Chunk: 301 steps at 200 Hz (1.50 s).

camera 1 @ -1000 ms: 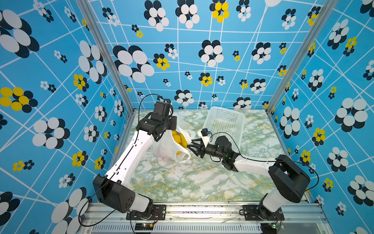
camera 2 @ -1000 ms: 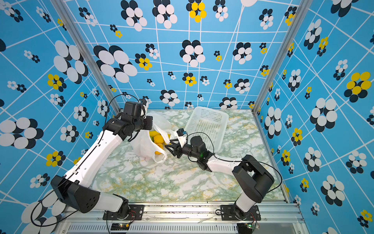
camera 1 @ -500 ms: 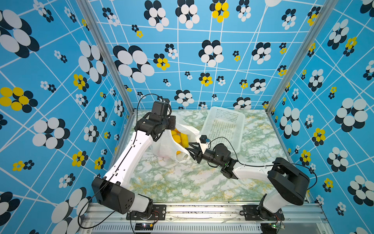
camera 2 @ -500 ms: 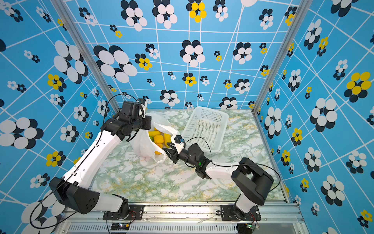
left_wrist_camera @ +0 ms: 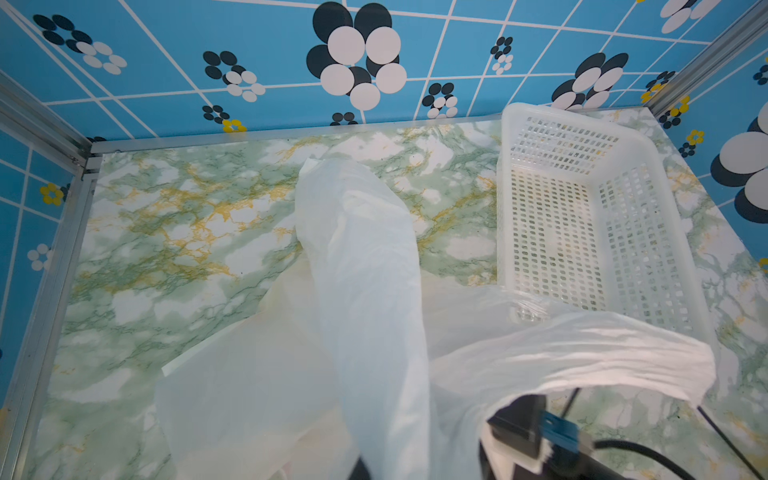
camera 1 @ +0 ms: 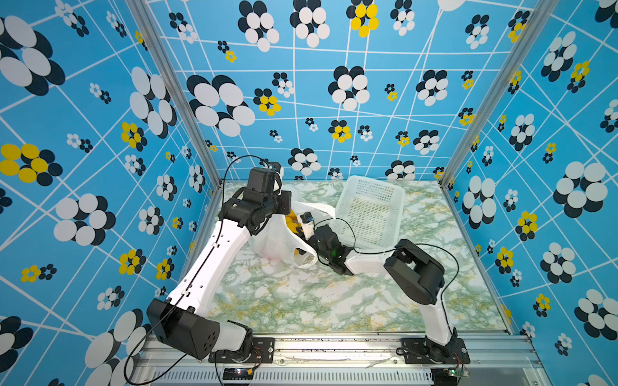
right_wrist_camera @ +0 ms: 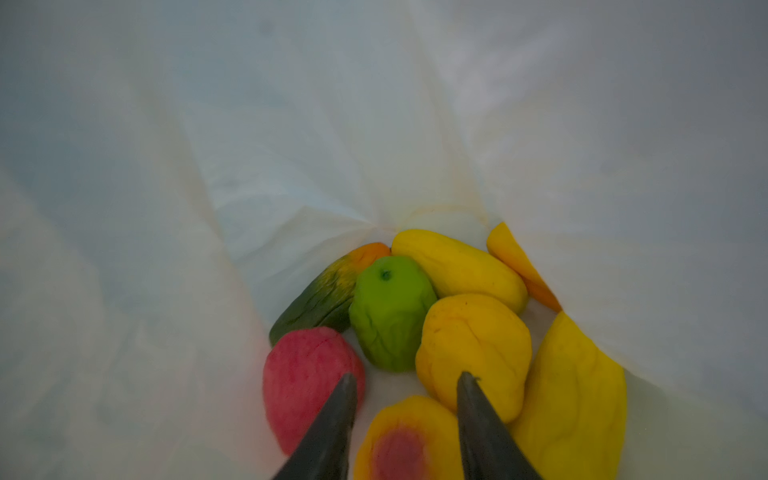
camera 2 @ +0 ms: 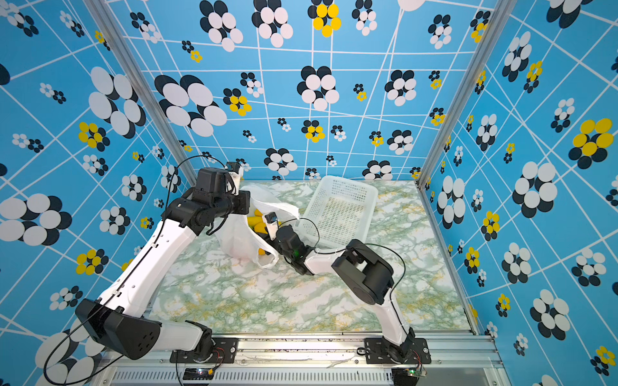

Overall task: Untie the knot of the plastic bag and take out the fruit
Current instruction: 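Reach into the bag with the right gripper and grasp the round yellow fruit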

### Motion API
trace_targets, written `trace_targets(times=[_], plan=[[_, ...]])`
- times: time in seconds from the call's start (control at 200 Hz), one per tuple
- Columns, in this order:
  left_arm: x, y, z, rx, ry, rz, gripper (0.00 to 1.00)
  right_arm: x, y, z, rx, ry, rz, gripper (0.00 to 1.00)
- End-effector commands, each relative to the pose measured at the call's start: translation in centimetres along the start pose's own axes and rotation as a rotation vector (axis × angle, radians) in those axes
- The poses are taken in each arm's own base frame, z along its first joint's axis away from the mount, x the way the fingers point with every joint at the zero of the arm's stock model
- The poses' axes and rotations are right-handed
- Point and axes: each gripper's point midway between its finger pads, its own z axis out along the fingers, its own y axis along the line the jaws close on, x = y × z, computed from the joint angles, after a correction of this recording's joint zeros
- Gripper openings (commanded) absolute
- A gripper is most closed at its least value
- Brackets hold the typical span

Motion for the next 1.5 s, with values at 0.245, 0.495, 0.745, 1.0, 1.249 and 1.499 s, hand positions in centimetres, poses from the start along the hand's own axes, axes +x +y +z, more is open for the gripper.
trace_targets(times=[0.245,0.495,0.745,1.0,1.249,1.499], plan=[[-0.8,0.0,-1.2,0.005,-0.051,0.016,0.00,-0.9,-10.8,1.4,0.466,0.090,-0.020,0.58],[-0.8,0.0,-1.2,0.009,-0.051,0.014,0.00,0.6,-8.6,1.0,0.304,0.135,0.018,0.84],[-0.9,0.0,-1.6,0.010,-0.058,0.012,0.00,0.1,-3.3,-1.0,0.088,0.157,0.009,0.99],[-0.8,0.0,-1.3,0.004,-0.048,0.008,0.00,2.3,-0.5,0.4,0.063,0.266,-0.058,0.99],[-0.7,0.1,-1.1,0.001,-0.042,0.007,0.00,6.1,-2.4,3.0,0.183,0.375,-0.055,0.99],[-0.7,0.1,-1.1,0.003,-0.042,0.007,0.00,7.5,-2.7,3.6,0.206,0.395,0.008,0.91]])
